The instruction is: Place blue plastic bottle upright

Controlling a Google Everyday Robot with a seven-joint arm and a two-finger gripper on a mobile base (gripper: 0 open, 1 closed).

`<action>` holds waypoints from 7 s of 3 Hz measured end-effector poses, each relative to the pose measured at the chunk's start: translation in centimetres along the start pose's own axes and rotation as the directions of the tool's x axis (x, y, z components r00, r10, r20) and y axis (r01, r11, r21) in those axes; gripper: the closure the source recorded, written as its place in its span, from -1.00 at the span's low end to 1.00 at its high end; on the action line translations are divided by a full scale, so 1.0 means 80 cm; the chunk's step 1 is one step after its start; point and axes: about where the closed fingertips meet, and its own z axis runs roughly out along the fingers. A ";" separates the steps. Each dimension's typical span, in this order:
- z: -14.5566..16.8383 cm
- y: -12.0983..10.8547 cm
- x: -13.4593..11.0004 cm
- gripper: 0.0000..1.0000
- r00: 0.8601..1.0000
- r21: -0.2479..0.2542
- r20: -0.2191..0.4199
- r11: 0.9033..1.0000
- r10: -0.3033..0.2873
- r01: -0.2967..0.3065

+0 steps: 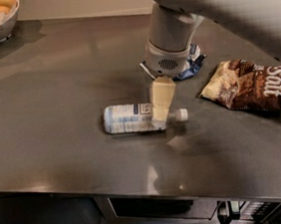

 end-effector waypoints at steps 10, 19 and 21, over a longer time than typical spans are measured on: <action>-0.002 0.033 -0.030 1.00 0.921 0.038 -0.064 0.921 -0.385 0.388; -0.083 -0.039 -0.080 1.00 0.246 0.232 -0.305 0.179 -0.920 0.956; -0.083 -0.040 -0.109 1.00 -0.042 0.258 -0.393 -0.154 -0.919 0.954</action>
Offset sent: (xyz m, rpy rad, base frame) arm -0.0234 0.0154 -0.0342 -0.0780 0.0668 0.0974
